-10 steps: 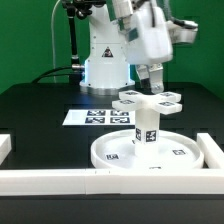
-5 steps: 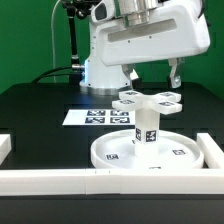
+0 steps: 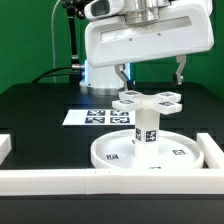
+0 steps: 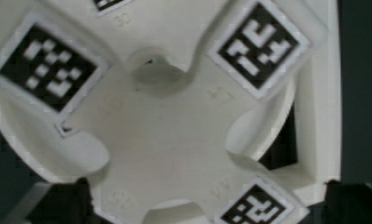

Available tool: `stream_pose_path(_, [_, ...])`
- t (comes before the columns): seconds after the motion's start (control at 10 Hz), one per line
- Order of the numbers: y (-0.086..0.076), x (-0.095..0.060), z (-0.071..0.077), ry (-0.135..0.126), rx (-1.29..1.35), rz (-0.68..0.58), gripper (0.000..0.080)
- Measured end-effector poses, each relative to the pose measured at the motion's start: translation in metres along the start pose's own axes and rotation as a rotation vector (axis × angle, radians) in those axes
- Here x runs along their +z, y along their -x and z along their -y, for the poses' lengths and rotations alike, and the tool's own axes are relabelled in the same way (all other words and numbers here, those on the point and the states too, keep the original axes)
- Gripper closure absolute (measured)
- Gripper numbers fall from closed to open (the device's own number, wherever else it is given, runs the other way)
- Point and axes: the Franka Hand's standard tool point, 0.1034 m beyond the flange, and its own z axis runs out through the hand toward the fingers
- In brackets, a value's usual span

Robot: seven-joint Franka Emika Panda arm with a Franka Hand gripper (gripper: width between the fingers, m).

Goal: Assemble round table

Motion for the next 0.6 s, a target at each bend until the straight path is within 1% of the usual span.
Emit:
stream_pose_path(0.1, [0.0016, -0.0002, 0.0019, -0.001, -0.095, 0.024, 0.0151])
stream_pose_path(0.6, [0.0006, 0.0008, -0.0017, 0.003, -0.363, 0.022, 0.0151])
